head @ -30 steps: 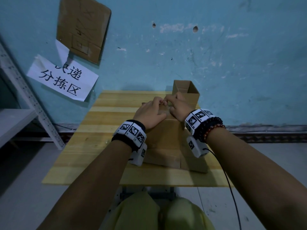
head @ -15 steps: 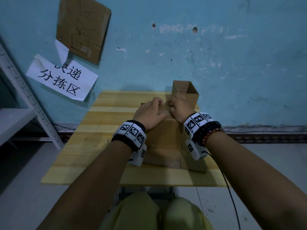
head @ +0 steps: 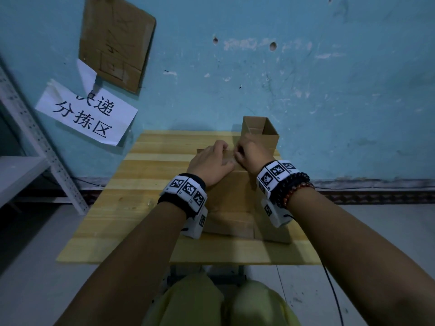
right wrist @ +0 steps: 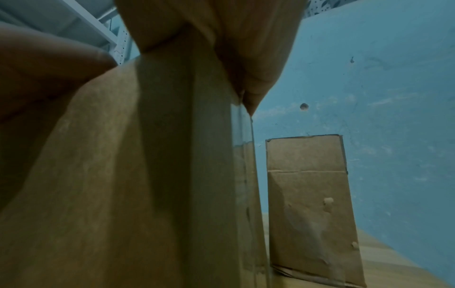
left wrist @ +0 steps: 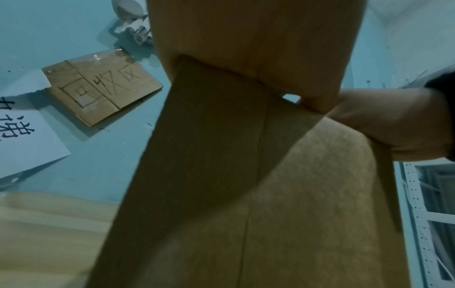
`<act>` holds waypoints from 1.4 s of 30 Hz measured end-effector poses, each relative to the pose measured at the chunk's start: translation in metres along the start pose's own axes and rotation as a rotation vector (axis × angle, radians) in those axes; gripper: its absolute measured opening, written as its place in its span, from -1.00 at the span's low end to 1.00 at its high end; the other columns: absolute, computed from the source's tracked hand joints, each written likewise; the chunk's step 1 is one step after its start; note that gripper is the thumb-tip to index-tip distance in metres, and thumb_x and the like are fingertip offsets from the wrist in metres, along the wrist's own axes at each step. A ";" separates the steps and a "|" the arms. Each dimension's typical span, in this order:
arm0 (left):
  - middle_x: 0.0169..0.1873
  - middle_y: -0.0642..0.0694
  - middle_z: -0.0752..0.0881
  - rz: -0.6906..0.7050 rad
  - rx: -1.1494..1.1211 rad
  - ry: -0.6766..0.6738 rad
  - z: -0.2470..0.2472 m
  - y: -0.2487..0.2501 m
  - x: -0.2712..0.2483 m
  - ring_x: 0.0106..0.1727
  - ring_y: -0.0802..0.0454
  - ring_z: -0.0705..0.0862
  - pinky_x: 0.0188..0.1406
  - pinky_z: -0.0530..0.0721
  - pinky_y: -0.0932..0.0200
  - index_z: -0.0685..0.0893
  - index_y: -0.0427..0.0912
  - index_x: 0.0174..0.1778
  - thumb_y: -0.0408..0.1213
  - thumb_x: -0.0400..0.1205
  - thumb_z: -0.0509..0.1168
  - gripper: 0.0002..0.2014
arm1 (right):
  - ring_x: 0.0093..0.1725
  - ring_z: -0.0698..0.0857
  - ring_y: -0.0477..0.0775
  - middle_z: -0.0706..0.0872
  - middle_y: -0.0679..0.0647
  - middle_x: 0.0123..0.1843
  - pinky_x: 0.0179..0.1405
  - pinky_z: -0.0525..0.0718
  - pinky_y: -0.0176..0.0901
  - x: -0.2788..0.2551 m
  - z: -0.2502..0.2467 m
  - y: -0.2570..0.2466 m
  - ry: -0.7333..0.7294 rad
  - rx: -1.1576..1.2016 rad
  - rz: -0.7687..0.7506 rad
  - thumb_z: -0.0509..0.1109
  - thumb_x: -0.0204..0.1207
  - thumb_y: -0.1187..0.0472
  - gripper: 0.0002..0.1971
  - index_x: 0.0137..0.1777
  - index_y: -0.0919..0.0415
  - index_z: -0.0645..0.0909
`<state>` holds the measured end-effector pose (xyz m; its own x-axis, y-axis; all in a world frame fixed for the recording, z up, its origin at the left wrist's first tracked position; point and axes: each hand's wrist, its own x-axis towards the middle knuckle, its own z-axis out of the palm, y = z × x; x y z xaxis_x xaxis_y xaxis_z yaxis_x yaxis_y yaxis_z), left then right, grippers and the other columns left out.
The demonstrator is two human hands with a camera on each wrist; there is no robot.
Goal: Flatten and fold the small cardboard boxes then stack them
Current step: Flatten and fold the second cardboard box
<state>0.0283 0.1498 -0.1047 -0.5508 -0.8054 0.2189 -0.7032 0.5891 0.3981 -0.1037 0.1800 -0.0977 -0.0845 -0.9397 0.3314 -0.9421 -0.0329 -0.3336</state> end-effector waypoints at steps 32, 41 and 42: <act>0.39 -0.15 0.50 -0.006 0.026 0.011 -0.001 0.004 -0.003 0.33 -0.10 0.51 0.19 0.52 0.03 0.27 -0.13 0.47 -0.07 0.62 0.15 -0.50 | 0.15 0.55 0.23 0.64 0.30 0.06 0.04 0.39 -0.18 -0.001 0.000 0.001 0.052 0.028 -0.013 0.26 0.55 0.41 -0.85 -0.04 0.42 0.66; 0.39 -0.12 0.49 -0.008 0.035 0.018 0.001 0.003 -0.003 0.34 -0.08 0.50 0.17 0.49 0.05 0.27 -0.12 0.47 -0.06 0.63 0.14 -0.50 | 0.21 0.52 0.25 0.61 0.33 0.12 0.11 0.40 -0.07 0.002 -0.005 -0.002 -0.010 -0.021 0.007 0.22 0.57 0.40 -0.83 0.01 0.45 0.62; 0.39 -0.13 0.49 -0.007 0.036 0.017 0.000 0.003 -0.003 0.34 -0.08 0.50 0.17 0.49 0.05 0.27 -0.12 0.47 -0.06 0.63 0.14 -0.50 | 0.20 0.52 0.25 0.61 0.33 0.11 0.10 0.41 -0.08 0.002 -0.005 -0.003 -0.018 -0.017 0.007 0.21 0.57 0.40 -0.83 0.01 0.44 0.61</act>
<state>0.0275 0.1543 -0.1044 -0.5384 -0.8103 0.2316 -0.7227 0.5853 0.3676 -0.1030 0.1797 -0.0918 -0.0853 -0.9458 0.3134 -0.9469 -0.0209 -0.3208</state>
